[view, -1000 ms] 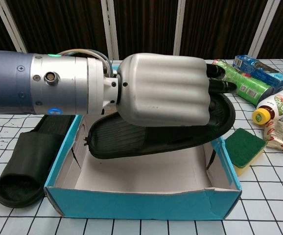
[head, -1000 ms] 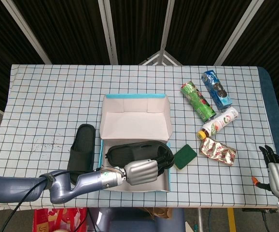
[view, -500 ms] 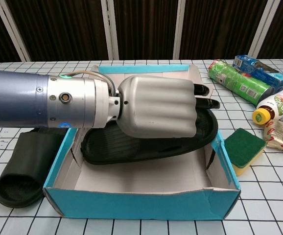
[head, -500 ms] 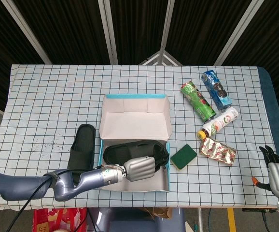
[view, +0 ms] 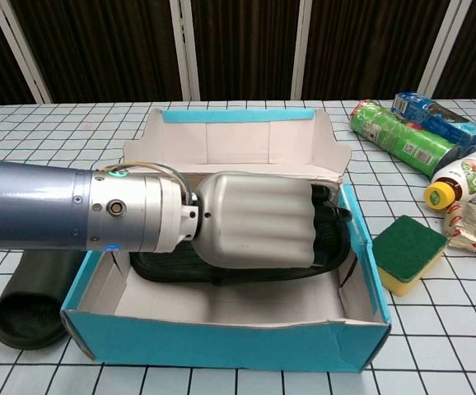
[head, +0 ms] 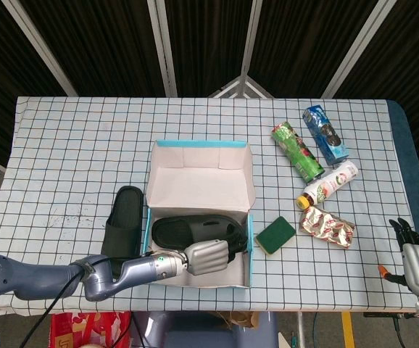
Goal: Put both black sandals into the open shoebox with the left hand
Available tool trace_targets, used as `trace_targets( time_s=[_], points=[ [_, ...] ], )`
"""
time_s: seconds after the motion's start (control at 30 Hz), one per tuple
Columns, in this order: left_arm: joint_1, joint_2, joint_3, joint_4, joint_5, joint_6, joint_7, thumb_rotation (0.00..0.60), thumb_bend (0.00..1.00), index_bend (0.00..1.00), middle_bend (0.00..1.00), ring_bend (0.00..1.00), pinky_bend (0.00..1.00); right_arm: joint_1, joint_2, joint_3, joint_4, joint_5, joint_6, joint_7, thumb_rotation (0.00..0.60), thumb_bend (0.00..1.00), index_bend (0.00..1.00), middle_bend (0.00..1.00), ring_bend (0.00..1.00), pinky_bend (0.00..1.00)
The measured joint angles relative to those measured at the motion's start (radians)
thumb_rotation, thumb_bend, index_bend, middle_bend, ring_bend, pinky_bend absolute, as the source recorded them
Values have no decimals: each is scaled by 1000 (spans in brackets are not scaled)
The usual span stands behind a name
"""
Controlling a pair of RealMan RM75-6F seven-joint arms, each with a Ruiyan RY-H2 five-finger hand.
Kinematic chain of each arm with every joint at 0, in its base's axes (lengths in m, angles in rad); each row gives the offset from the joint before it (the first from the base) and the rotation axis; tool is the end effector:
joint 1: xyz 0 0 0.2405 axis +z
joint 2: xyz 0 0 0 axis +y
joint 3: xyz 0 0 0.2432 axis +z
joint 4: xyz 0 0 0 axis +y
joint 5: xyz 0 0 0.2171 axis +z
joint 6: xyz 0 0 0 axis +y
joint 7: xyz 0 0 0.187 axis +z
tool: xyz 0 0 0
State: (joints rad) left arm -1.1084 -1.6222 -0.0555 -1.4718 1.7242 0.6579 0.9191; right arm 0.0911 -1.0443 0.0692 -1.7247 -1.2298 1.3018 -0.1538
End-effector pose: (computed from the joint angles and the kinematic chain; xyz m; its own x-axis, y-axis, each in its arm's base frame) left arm 0.0106 0.2770 -0.1307 0.6914 -0.6328 0.3487 -0.3971 -0.7360 -0.5483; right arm -0.3387 -0.2201 0.1469 0.4281 -0.1942 0.8826 -0.8595 0.2142 0.4641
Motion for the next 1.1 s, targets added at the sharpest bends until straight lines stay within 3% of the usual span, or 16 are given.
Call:
trace_targets(
  time_s=[0.3, 0.67, 0.8, 0.93, 1.1],
  points=[
    [-7, -15, 35, 36, 6, 2, -95, 600, 393, 422, 443, 191, 321, -1, -1, -1, -3, 0, 4, -4, 600, 235, 99, 75, 190, 252],
    [-3, -31, 20, 53, -74, -36, -72, 600, 394, 418, 431, 196, 353, 2, -3, 0, -3, 9, 1, -9, 600, 235, 99, 75, 190, 252],
    [-3, -40, 12, 59, -91, -37, -49, 600, 381, 385, 390, 192, 353, 1, -2, 1, -5, 16, -1, -10, 600, 235, 99, 75, 190, 252],
    [-5, -38, 8, 59, -80, -16, -24, 600, 350, 300, 282, 149, 336, 2, -1, 1, -6, 20, -3, -11, 600, 235, 99, 75, 190, 252],
    [-10, -32, 4, 59, -58, 15, -11, 600, 333, 285, 237, 133, 310, 3, 1, 1, -9, 25, -5, -13, 600, 235, 99, 75, 190, 252]
  ],
)
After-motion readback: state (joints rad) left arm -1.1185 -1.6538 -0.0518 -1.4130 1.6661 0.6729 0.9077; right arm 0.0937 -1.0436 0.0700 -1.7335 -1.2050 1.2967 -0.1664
